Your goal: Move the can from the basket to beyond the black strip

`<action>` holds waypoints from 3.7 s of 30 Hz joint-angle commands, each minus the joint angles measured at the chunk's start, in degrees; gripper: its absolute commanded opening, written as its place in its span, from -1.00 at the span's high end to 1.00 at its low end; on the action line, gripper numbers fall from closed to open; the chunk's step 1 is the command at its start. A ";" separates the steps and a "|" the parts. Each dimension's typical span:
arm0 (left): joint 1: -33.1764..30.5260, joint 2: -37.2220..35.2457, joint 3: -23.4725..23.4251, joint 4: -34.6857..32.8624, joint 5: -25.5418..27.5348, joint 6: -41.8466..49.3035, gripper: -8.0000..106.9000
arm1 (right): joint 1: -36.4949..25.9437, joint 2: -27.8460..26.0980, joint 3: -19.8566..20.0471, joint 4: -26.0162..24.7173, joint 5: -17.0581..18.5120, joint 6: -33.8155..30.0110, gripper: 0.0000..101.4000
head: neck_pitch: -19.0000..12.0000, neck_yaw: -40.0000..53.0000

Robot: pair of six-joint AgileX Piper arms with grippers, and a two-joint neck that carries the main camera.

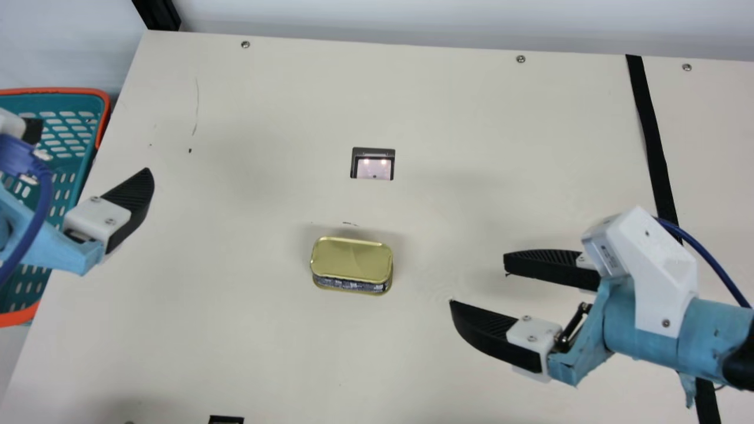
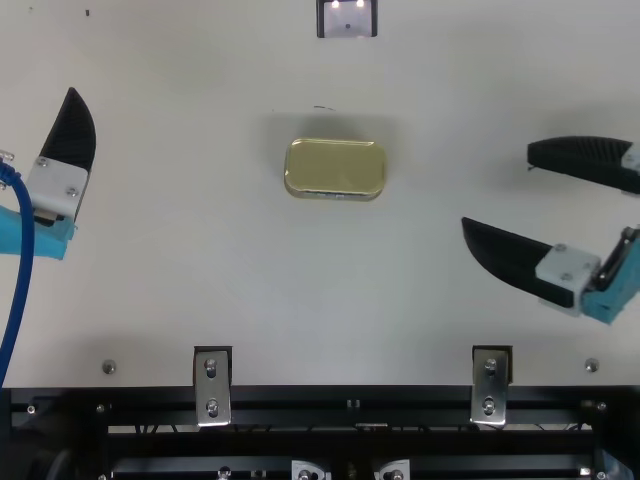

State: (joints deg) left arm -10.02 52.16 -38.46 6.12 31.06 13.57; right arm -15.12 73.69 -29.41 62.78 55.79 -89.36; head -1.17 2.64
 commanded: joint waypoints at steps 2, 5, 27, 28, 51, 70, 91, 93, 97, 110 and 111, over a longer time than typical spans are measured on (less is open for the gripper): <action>0.00 0.00 0.00 0.00 0.00 0.00 -0.71 | 3.06 0.57 -0.25 0.52 -1.59 0.29 -1.00 | -0.19 -0.15; 0.00 0.00 0.00 0.00 0.00 0.00 -0.71 | 5.14 1.13 -0.52 1.25 -2.99 0.70 -1.00 | -0.19 -0.15; 0.00 0.00 0.00 0.00 0.00 0.00 -0.71 | 16.18 4.98 -2.28 8.06 -9.87 0.17 -1.00 | -0.19 -0.15; 0.00 0.00 0.00 0.00 0.00 0.00 -0.71 | 16.62 5.08 -2.33 8.33 -10.40 0.10 -1.00 | -0.19 -0.15; 0.00 0.00 0.00 -0.11 0.00 0.00 -0.71 | 18.42 4.46 -3.16 8.08 -12.41 2.56 -1.00 | -0.19 -0.15; 0.00 0.00 0.00 -0.11 0.00 0.00 -0.71 | 28.51 0.37 -14.32 -25.05 -14.54 22.29 -1.00 | -0.19 -0.15; 0.00 0.00 0.00 -0.11 0.00 0.00 -0.71 | 53.17 11.92 -40.91 -47.99 -1.21 42.60 -1.00 | -0.19 -0.15; 0.00 0.00 0.00 -0.11 0.00 0.00 -0.71 | 54.24 13.58 -42.93 -48.60 0.02 43.26 -1.00 | -0.19 -0.15; 0.00 0.00 0.00 -0.11 0.00 0.00 -0.71 | 55.81 16.79 -46.78 -50.08 2.62 44.35 -1.00 | -0.19 -0.15; 0.00 0.00 0.00 -0.11 0.00 0.00 -0.71 | 57.86 26.55 -56.71 -54.20 10.64 47.10 -1.00 | -0.19 -0.15; 0.00 0.00 0.00 -0.11 0.00 0.00 -0.71 | 57.98 27.24 -57.29 -54.48 11.09 47.18 -1.00 | -0.19 -0.15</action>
State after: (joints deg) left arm -10.02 52.16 -38.46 6.01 31.06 13.57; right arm 42.76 99.96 -85.94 8.67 66.27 -42.32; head -1.17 2.64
